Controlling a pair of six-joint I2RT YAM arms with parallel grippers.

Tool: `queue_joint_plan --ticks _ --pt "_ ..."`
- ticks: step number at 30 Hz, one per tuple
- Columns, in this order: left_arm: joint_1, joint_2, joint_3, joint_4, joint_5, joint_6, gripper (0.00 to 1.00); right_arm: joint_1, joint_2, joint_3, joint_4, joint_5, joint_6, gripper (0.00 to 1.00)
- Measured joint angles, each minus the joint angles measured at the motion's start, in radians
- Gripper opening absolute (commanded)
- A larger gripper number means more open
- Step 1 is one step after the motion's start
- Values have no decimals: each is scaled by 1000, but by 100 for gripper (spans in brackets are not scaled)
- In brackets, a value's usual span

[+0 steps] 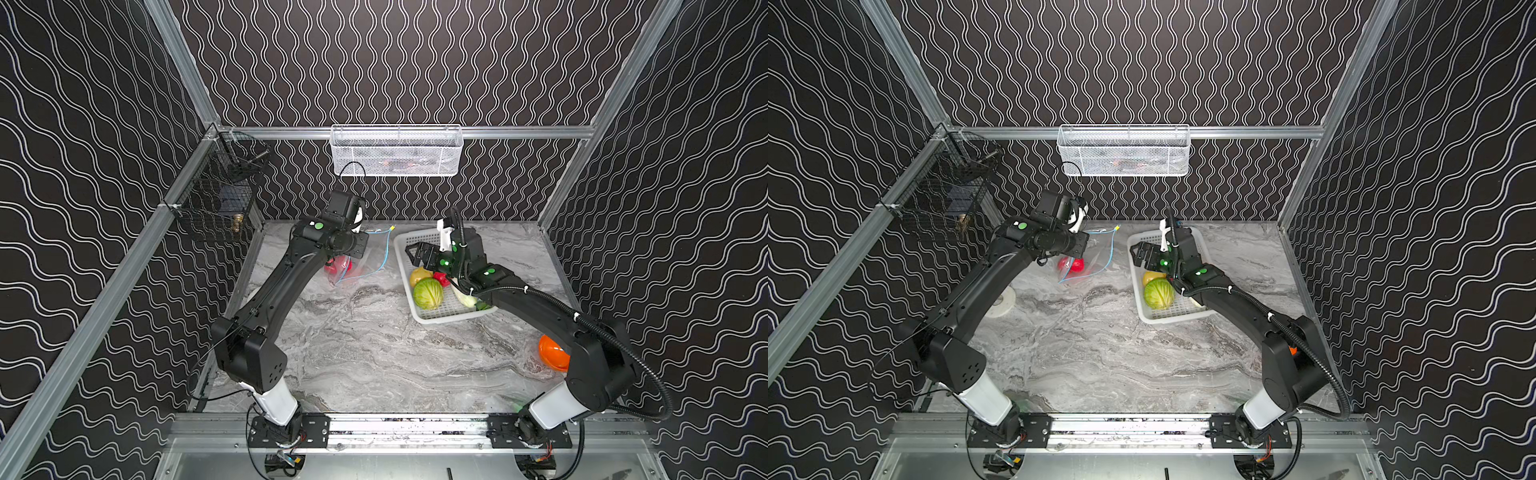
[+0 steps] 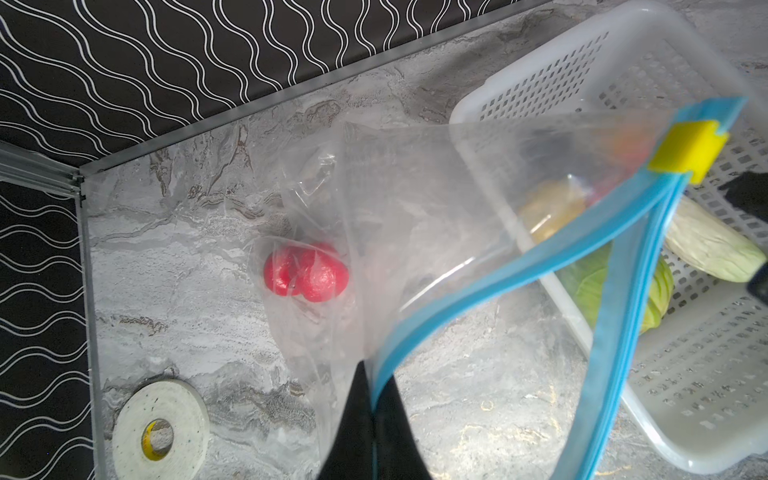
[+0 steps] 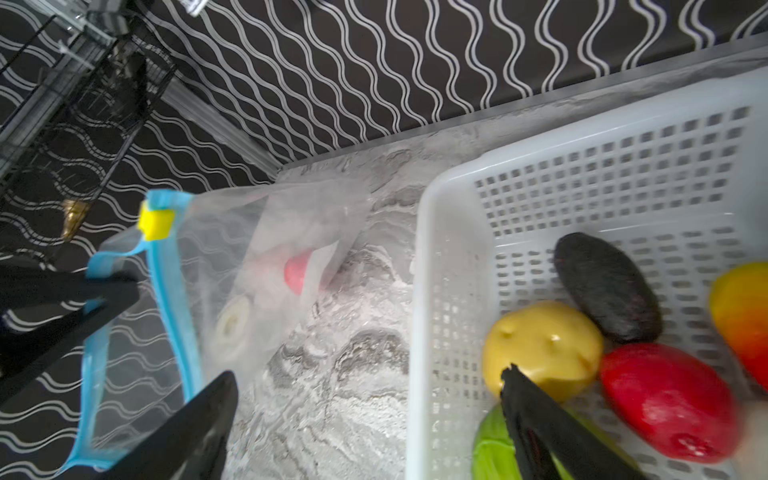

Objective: Place the food in the zip-top bag and seal the zipper
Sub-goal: 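Move the open right gripper back over the basket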

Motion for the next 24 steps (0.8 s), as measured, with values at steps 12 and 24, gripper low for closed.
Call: queue_joint_plan --ticks 12,24 --pt "0 -13 -16 2 -9 0 0 -19 57 89 -124 152 -86 99" --pt "0 -19 -21 3 -14 1 0 -38 236 333 -300 229 -213 99"
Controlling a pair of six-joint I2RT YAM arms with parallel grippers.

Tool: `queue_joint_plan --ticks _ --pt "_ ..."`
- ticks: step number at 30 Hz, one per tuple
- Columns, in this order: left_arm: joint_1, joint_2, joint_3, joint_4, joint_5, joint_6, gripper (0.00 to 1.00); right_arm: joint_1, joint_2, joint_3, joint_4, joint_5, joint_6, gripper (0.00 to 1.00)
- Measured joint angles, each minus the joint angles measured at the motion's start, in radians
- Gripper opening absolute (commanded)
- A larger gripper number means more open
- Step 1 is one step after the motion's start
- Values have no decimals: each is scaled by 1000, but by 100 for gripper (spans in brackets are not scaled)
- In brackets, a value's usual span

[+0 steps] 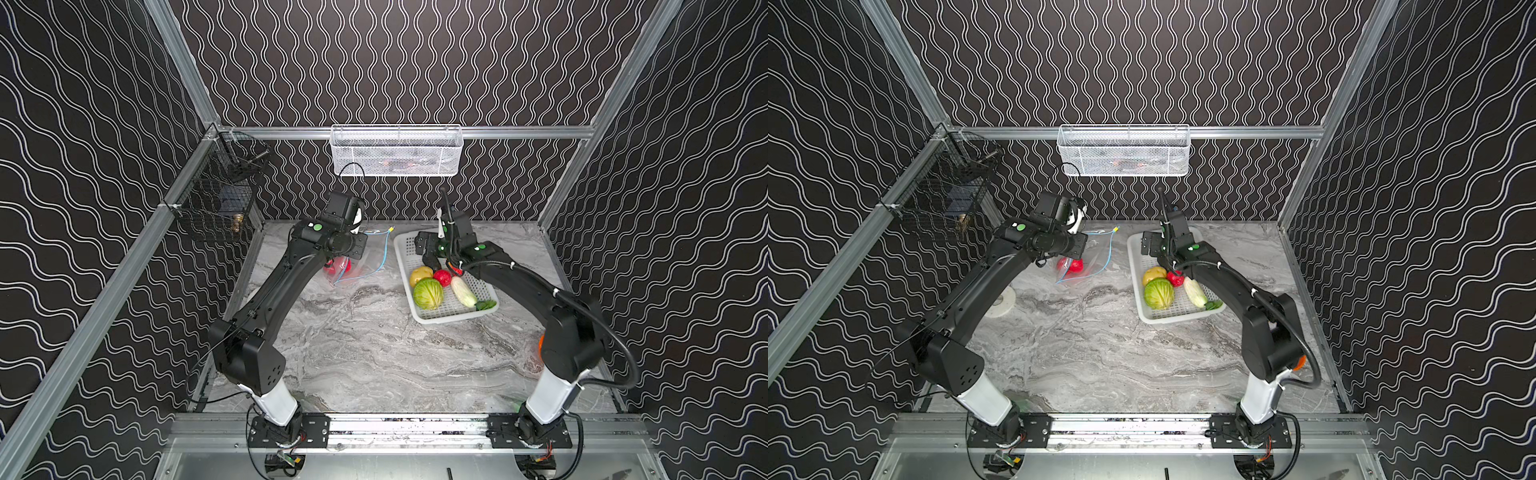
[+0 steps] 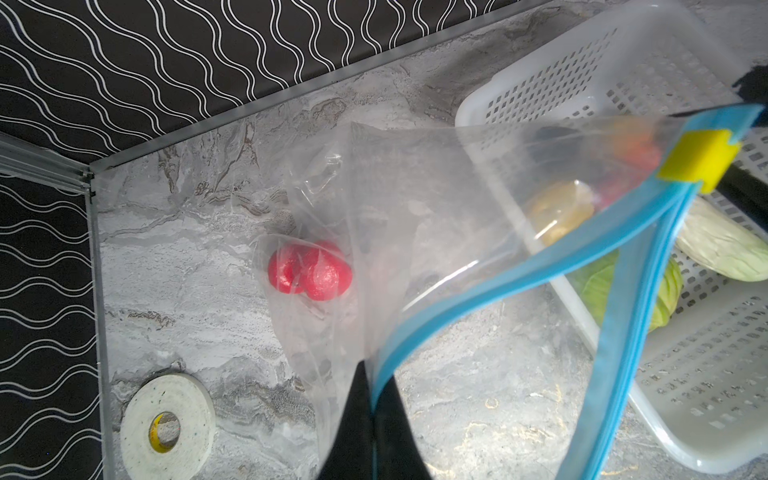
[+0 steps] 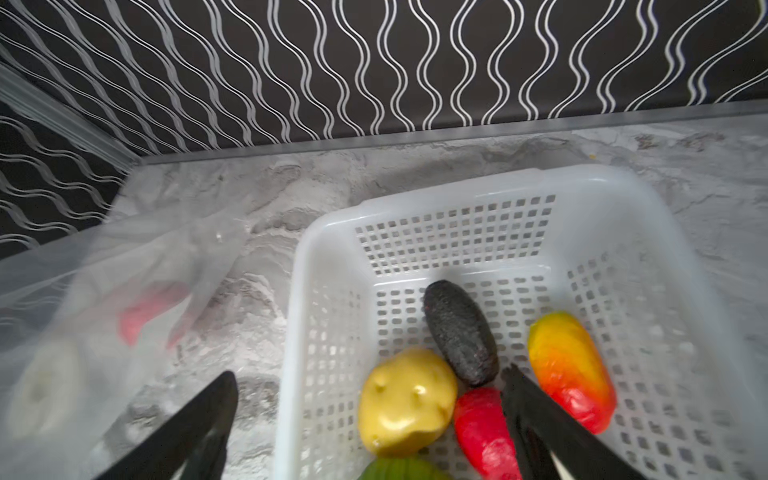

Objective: Place the food in the zip-top bag and seal the zipper
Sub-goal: 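Move the open right gripper back over the basket, then grasp the dark avocado in the basket with the right gripper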

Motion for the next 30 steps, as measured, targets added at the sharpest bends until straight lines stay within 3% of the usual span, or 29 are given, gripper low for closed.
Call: queue_joint_plan --ticks 14,30 --pt "0 -5 -7 4 -2 0 0 -13 280 291 -274 13 -130 99" --pt "0 -12 -11 5 -2 0 0 -53 373 371 -357 46 -156 99"
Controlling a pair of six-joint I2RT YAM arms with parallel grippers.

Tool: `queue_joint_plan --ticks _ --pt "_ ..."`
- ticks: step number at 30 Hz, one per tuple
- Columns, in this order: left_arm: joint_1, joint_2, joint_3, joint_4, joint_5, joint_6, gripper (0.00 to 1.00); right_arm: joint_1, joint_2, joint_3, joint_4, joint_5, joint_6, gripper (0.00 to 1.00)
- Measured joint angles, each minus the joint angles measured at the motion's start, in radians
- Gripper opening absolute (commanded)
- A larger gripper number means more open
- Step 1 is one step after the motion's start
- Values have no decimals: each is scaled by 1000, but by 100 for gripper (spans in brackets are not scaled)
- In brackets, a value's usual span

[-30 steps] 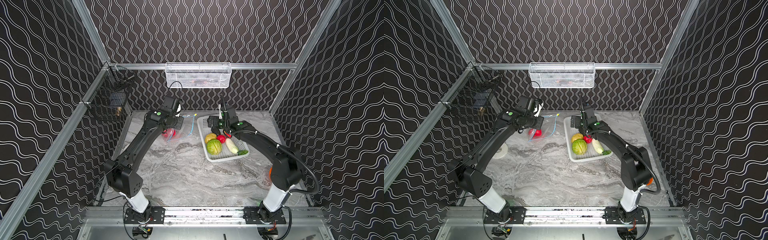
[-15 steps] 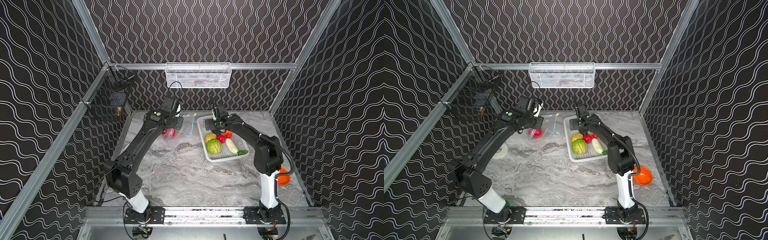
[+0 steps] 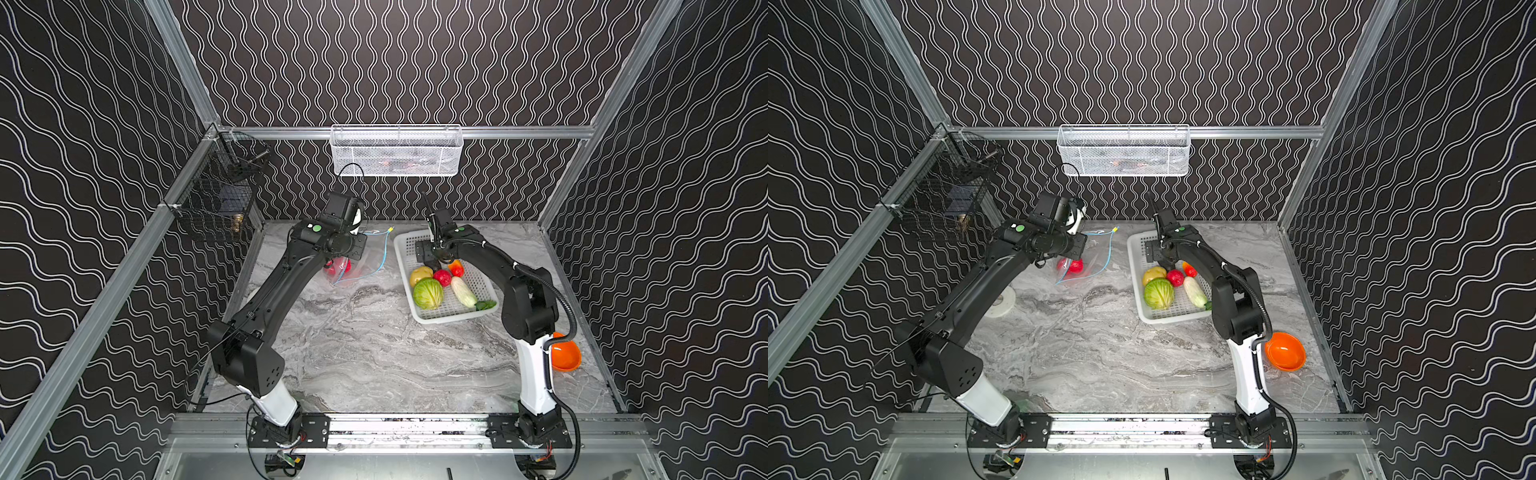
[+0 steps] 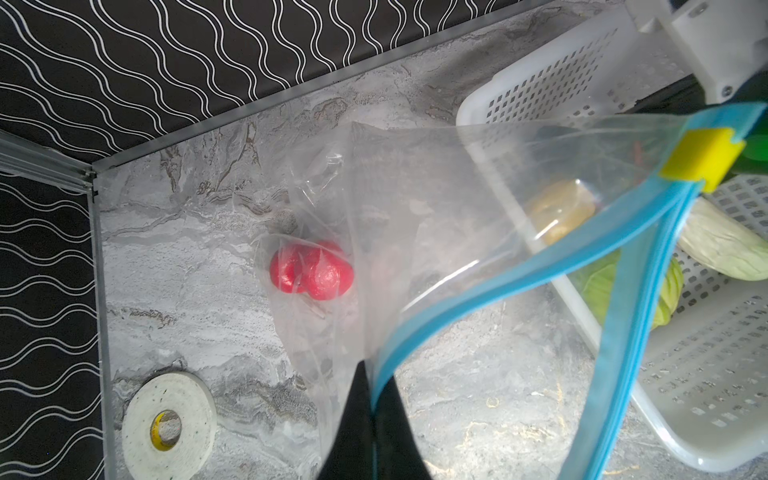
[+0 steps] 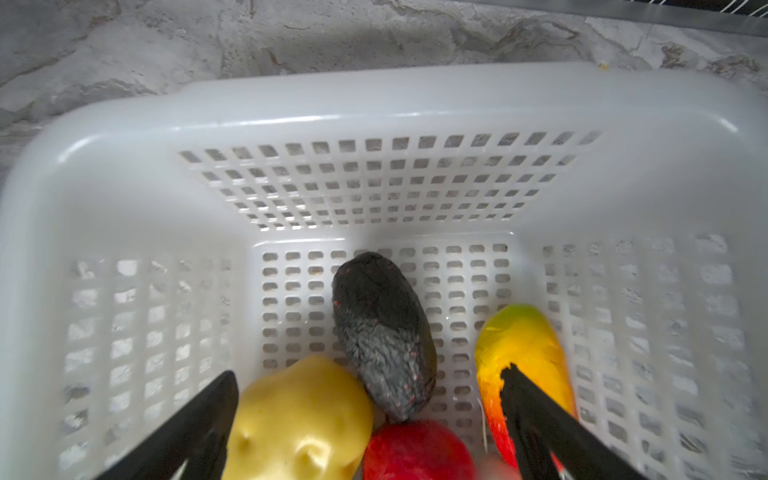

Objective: Place the food in the zip-top bag and seal the zipper
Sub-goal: 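Grasp the dark avocado in the basket with the right gripper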

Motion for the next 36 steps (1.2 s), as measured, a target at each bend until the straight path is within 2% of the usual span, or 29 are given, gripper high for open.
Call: queue_joint_plan --ticks 13,36 --pt "0 -13 -16 7 -1 0 0 -43 71 26 -18 9 -3 95" --pt "0 -6 -14 7 -1 0 0 -44 153 86 -21 -52 1 72"
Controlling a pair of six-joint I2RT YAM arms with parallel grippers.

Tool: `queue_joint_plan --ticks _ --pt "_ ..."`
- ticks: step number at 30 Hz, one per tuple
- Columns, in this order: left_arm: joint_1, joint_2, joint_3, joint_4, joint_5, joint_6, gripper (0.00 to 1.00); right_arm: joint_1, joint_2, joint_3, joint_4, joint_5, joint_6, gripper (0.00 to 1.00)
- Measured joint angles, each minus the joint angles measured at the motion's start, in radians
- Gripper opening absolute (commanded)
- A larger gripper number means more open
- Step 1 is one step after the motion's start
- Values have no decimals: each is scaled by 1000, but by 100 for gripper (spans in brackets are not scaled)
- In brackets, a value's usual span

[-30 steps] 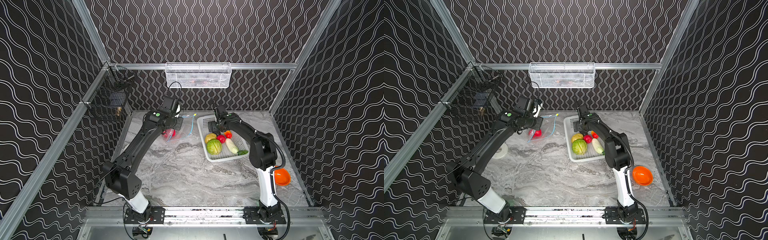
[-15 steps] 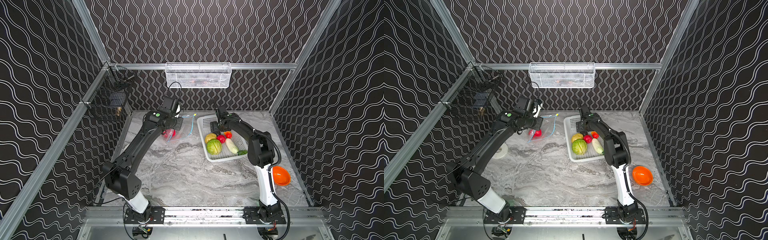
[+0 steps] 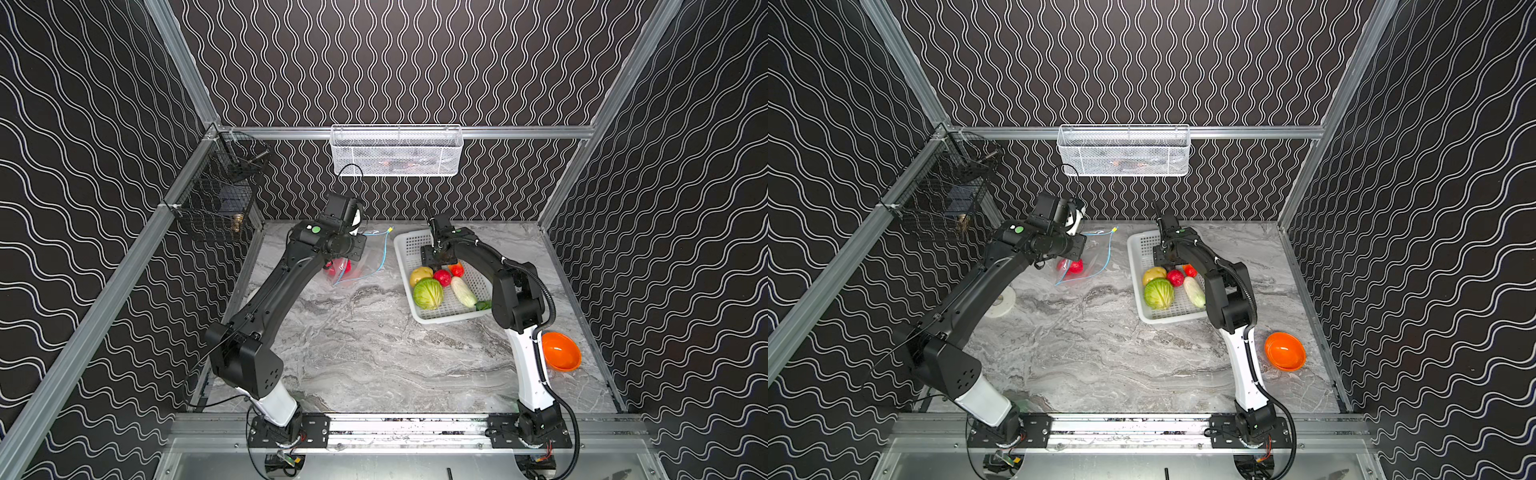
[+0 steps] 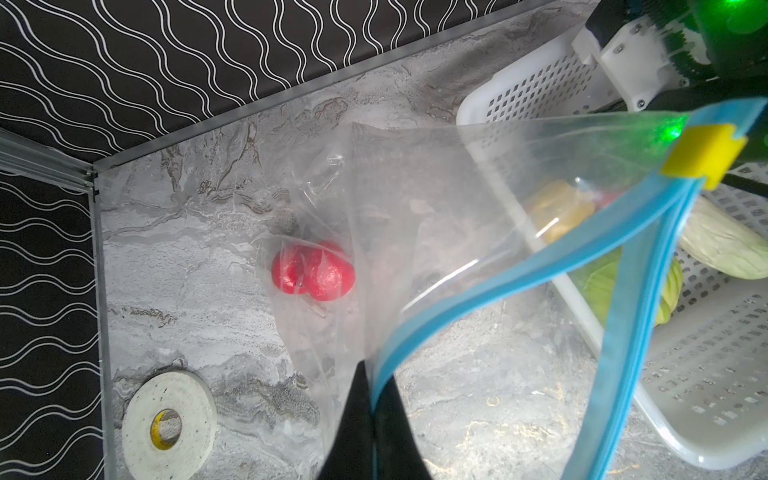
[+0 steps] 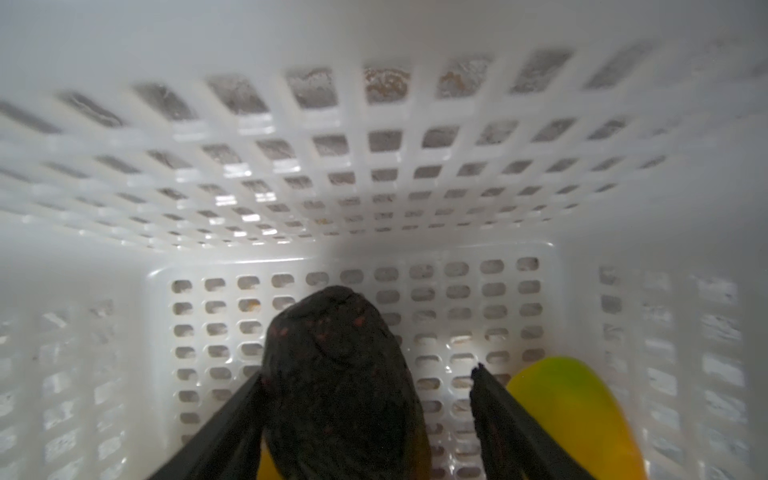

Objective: Place the food in the zip-top bag and seal the zipper
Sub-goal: 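Grasp the dark avocado in the basket with the right gripper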

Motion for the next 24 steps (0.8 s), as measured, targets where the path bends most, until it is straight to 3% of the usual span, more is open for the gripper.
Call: queue_joint_plan --ticks 12,24 --pt "0 23 16 -1 0 0 0 0 39 38 -10 -6 0 49" --pt "0 40 24 -1 1 0 0 -7 -8 17 -5 -37 8 36"
